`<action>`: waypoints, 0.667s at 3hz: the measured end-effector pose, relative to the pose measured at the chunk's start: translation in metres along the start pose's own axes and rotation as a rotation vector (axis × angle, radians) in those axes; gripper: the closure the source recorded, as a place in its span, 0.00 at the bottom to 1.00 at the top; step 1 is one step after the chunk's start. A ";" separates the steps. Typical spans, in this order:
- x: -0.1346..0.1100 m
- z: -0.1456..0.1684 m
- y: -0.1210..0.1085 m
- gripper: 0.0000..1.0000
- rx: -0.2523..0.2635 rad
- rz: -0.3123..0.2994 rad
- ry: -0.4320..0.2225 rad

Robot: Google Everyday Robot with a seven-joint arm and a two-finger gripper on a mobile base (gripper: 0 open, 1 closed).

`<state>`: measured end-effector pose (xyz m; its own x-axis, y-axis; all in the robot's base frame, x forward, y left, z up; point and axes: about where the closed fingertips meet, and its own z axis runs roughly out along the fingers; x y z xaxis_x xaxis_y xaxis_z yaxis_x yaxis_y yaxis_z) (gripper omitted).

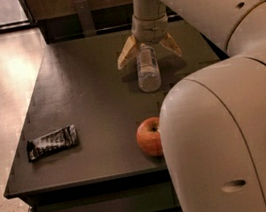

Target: Place blue plastic bottle upright

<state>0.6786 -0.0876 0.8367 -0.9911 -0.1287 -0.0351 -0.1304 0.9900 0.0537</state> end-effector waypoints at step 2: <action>0.006 0.010 0.002 0.49 -0.022 0.014 -0.012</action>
Offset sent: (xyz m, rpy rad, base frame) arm -0.0083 -0.0007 -0.0059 0.0182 0.0003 -0.0138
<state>0.6731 -0.0858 0.8262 -0.9924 -0.1138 -0.0462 -0.1170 0.9902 0.0764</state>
